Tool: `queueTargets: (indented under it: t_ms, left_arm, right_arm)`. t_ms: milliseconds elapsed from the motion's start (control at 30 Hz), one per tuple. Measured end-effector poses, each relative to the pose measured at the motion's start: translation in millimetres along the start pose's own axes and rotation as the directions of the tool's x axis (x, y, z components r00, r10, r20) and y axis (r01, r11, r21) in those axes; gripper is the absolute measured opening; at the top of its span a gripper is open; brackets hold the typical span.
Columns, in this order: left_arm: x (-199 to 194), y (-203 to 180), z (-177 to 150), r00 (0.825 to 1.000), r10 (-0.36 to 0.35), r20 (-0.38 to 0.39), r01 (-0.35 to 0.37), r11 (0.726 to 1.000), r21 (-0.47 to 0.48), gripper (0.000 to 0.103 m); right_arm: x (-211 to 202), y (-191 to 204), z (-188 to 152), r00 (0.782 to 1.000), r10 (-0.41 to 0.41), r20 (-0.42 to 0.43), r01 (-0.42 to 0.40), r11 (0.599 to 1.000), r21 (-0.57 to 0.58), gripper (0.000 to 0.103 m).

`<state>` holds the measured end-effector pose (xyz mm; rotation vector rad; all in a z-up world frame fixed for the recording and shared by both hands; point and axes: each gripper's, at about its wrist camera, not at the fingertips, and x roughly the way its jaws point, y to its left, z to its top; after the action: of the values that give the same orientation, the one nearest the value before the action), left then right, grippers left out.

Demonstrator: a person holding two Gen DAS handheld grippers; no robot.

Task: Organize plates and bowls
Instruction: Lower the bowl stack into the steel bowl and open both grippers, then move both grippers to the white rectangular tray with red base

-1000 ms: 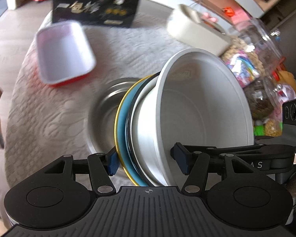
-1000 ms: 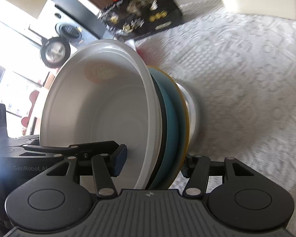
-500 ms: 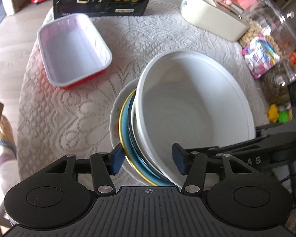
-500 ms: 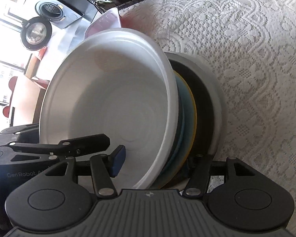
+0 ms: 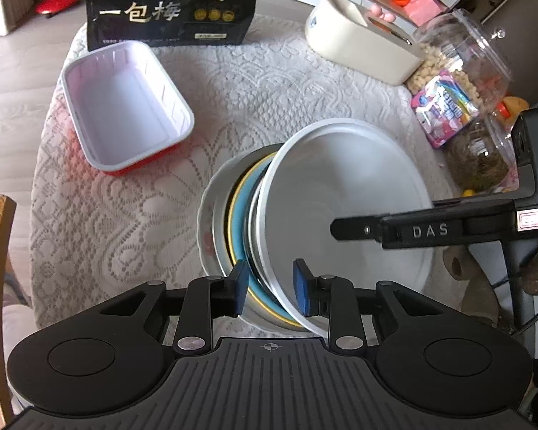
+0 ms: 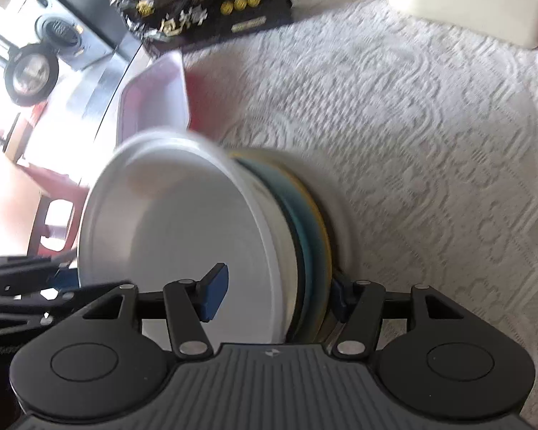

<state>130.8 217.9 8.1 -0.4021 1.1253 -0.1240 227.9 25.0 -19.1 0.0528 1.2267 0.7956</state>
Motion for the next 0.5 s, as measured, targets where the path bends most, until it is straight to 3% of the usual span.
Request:
queueTargets:
  t_ms: [300, 500]
  left_arm:
    - [-9, -3, -2, 1.0, -0.021, 0.015, 0.021, 1.0, 0.002, 0.028]
    - [-22, -8, -3, 0.998, -0.025, 0.054, 0.023, 0.999, 0.03, 0.026]
  right_arm:
    - [-31, 21, -2, 0.985, -0.072, 0.155, 0.087, 0.992, -0.092, 0.058]
    - [-29, 14, -2, 0.975, -0.162, 0.155, 0.175, 0.981, -0.078, 0.058]
